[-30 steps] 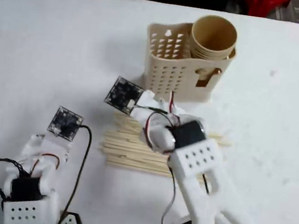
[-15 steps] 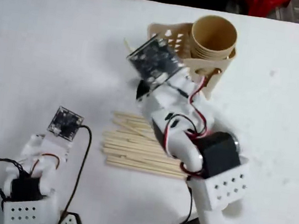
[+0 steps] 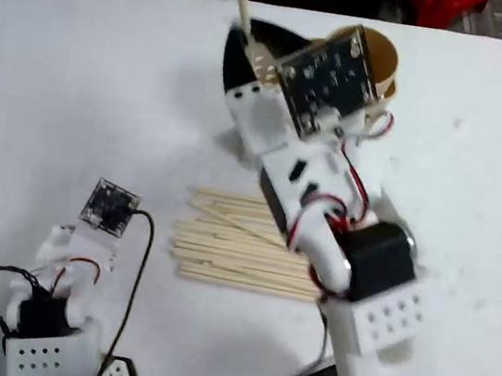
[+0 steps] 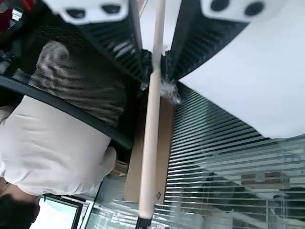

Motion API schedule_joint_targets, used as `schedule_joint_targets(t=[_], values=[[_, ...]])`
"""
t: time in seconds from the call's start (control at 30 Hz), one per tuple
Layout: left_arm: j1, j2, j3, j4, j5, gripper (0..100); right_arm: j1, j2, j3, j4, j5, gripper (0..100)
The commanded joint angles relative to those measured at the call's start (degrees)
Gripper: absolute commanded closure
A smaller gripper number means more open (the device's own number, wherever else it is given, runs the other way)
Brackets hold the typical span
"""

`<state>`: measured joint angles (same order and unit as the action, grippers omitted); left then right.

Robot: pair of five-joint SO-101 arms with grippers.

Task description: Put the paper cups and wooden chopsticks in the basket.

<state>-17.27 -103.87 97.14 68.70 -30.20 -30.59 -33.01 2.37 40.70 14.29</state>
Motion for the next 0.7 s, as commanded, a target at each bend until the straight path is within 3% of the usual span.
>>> schedule_joint_targets(t=[0.0, 0.2, 0.47, 0.67], values=[[0.75, -0.57, -0.18, 0.26, -0.44, 89, 4.18, 5.67, -2.37, -9.8, -0.62, 98.1], [0.75, -0.57, -0.18, 0.26, -0.44, 89, 6.9, 14.37, -2.46, -18.77, -0.62, 98.1], [0.75, -0.57, -0.18, 0.26, -0.44, 89, 7.16, 18.77, -2.37, -18.77, -0.62, 97.3], [0.75, -0.57, -0.18, 0.26, -0.44, 89, 7.16, 18.51, -2.37, -14.37, -0.62, 83.2]])
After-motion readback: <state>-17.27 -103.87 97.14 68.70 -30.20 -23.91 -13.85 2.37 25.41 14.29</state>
